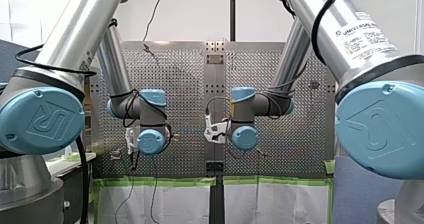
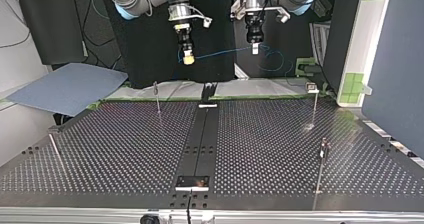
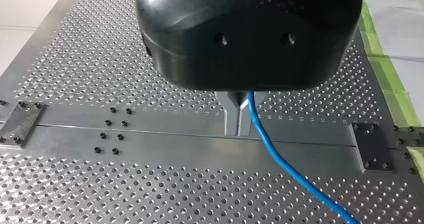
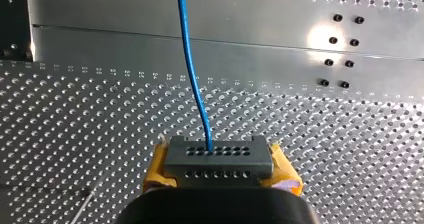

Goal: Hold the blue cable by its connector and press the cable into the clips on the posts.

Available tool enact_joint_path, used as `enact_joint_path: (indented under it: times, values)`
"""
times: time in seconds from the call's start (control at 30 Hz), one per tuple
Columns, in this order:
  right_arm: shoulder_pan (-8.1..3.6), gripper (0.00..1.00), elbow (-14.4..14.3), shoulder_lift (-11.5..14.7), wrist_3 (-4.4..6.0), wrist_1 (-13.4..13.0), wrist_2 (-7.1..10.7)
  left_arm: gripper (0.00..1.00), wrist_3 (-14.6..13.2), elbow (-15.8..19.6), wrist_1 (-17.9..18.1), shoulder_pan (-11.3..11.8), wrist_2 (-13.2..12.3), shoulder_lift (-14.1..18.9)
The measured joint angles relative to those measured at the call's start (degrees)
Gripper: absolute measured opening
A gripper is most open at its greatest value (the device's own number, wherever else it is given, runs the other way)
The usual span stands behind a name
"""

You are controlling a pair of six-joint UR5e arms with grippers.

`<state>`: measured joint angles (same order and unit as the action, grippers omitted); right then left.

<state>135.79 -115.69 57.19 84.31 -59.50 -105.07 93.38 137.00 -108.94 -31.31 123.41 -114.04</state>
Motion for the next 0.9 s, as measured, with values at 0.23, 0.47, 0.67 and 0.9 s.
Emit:
enact_joint_path:
  times: [0.23, 0.47, 0.67, 0.9]
  values:
    - [0.20, 0.00, -0.10, -3.37, -0.50, 0.41, -0.14, 0.00, 0.04, 0.00, -0.13, 0.00, 0.02, 0.02]
    - [0.22, 0.00, -0.11, -7.63, -0.54, 0.43, -0.14, 0.00, 0.05, 0.00, -0.14, 0.00, 0.02, 0.02]
    - [0.22, 0.00, -0.11, -8.86, -0.54, 0.43, -0.14, 0.00, 0.05, 0.00, -0.14, 0.00, 0.02, 0.02]
    - [0.22, 0.00, -0.11, -8.96, -0.54, 0.43, -0.15, 0.00, -0.41, -1.48, 0.01, -1.19, -0.58, -1.77]
